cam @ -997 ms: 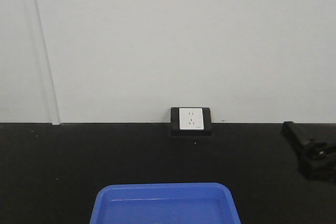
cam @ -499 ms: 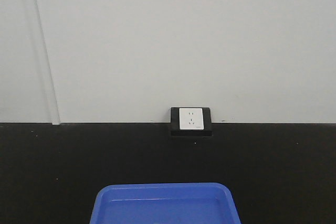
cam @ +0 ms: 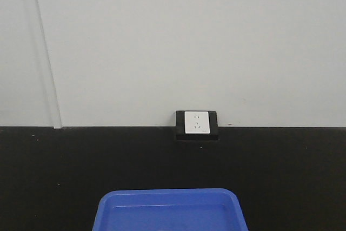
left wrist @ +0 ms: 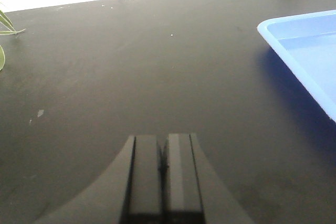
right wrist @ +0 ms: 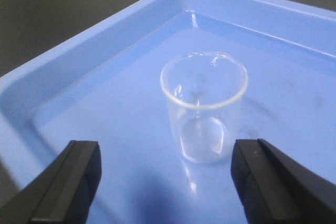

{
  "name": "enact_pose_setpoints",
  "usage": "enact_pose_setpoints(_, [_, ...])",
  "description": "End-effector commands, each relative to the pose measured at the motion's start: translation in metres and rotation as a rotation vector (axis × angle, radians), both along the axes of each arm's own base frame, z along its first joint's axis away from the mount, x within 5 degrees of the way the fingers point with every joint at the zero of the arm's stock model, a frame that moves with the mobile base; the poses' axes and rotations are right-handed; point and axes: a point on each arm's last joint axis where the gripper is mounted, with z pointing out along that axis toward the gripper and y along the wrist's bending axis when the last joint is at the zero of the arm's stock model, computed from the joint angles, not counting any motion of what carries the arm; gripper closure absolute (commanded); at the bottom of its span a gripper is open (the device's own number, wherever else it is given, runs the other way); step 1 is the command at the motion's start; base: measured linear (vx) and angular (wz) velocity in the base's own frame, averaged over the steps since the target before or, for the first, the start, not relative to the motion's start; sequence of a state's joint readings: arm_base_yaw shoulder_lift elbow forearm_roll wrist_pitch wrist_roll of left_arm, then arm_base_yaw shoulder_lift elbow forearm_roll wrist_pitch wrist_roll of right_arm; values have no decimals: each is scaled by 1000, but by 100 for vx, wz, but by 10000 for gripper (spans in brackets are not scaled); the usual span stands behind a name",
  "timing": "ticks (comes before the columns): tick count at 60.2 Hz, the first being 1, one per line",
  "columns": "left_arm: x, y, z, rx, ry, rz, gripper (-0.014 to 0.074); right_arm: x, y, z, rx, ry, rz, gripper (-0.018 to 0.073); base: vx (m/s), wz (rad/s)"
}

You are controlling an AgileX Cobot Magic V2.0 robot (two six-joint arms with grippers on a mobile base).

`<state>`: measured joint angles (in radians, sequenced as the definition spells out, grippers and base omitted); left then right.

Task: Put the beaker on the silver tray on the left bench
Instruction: 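Lower the open right gripper around the clear glass beaker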

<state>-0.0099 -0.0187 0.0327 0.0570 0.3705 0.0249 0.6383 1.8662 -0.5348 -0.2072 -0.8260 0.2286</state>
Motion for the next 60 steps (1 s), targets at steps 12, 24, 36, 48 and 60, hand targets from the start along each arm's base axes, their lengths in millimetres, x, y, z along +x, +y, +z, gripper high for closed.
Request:
enact_pose_setpoints(12, [2,-1,0,-5,-63,-10,595,32,25,8,114,-107,8,6,0,0])
enact_pose_setpoints(24, [2,-1,0,-5,-63,-10,595,53,39,7,141,-136,-3,6,0,0])
enact_pose_setpoints(36, [2,-1,0,-5,-63,-10,595,65,46,8,168,-135,-35,144,0,0])
enact_pose_setpoints(48, [2,-1,0,-5,-63,-10,595,64,45,8,155,-106,-39,578,0,0])
enact_pose_setpoints(60, [2,-1,0,-5,-63,-10,595,61,42,37,181,-92,-58,574,0,0])
